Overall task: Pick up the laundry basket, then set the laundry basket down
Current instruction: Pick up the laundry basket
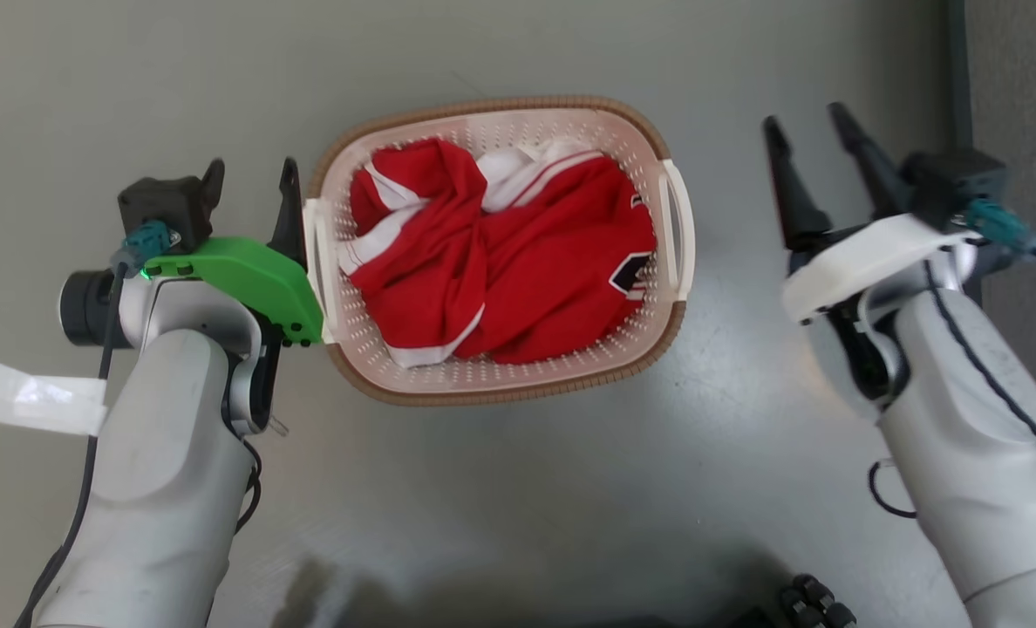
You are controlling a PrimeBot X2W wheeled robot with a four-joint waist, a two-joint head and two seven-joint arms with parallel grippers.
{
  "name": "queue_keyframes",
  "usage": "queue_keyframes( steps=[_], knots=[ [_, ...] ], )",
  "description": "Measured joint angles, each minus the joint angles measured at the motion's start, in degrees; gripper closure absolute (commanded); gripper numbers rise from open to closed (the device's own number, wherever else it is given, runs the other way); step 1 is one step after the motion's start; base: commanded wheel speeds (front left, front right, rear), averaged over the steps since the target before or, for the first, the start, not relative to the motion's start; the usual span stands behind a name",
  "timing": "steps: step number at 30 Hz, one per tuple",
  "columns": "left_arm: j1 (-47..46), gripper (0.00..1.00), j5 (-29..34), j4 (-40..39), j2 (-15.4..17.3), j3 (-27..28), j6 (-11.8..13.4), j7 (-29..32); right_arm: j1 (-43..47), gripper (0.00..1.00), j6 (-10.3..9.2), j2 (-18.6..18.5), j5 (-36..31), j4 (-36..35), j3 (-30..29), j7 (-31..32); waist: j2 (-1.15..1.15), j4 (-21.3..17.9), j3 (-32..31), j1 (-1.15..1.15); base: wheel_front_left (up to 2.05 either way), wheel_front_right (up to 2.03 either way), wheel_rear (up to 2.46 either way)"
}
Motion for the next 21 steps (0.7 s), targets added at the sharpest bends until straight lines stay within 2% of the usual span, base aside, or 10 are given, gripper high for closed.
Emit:
queue_keyframes(
  steps=[9, 21],
  knots=[
    [-2.59, 0.00, -0.53, 7.60, -0.26, -0.68, -2.11, 2.43, -2.88, 0.00, 0.51, 2.40, 0.04, 6.61, 2.64, 0.00, 0.00, -1.61, 3.99, -0.01, 0.00, 0.00, 0.00],
    [-7.14, 0.00, -0.99, 15.05, -0.32, -0.32, -3.20, 3.97, -7.39, 0.00, 1.03, 3.38, -0.01, 13.14, 6.39, 0.18, 0.00, -2.75, 9.34, -0.01, 0.00, 0.00, 0.00]
  ],
)
